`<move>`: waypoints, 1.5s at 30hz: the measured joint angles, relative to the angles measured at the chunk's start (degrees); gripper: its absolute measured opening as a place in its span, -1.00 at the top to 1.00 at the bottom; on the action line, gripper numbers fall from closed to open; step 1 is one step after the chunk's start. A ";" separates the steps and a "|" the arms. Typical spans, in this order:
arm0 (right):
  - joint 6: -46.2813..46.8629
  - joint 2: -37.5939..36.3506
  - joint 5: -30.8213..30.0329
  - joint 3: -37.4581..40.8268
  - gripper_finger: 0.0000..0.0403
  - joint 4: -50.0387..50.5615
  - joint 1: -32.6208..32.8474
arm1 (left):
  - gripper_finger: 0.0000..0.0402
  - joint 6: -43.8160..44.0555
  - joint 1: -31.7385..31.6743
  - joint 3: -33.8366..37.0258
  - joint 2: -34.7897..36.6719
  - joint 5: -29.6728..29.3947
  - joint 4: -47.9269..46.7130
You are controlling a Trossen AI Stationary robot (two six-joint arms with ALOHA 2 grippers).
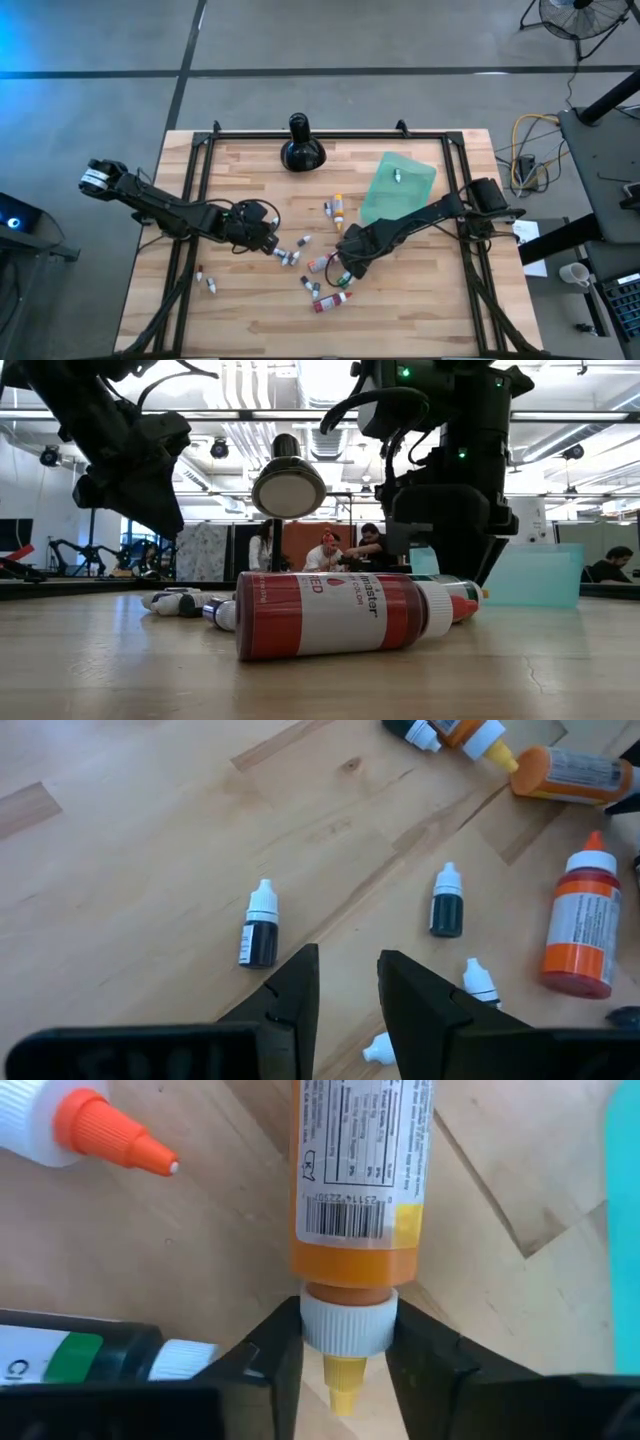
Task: Pick & Place food coloring
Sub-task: Adjust the bottom large yellow food coloring bottle in the table
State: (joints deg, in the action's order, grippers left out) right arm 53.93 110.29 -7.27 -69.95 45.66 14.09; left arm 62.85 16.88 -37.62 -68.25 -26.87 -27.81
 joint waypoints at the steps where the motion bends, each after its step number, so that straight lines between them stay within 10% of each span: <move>1: -0.04 -0.19 0.03 0.00 0.48 0.03 0.00 | 0.60 0.28 0.00 0.15 0.00 0.00 -0.02; 10: 1.01 -5.02 8.11 -0.64 0.47 3.21 -1.18 | 0.60 1.81 0.03 0.45 0.00 0.01 0.81; 24: 5.92 -12.61 52.19 -0.05 0.46 28.86 -1.40 | 0.60 1.88 0.09 0.45 0.02 -1.75 3.22; 45: 11.27 -10.66 74.60 13.33 0.45 23.31 14.41 | 0.60 1.85 0.17 0.45 0.02 -4.75 3.83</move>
State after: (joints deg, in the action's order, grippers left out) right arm 65.20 99.63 67.34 -56.62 68.97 28.50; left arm 64.71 17.06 -37.17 -68.23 -31.62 -23.98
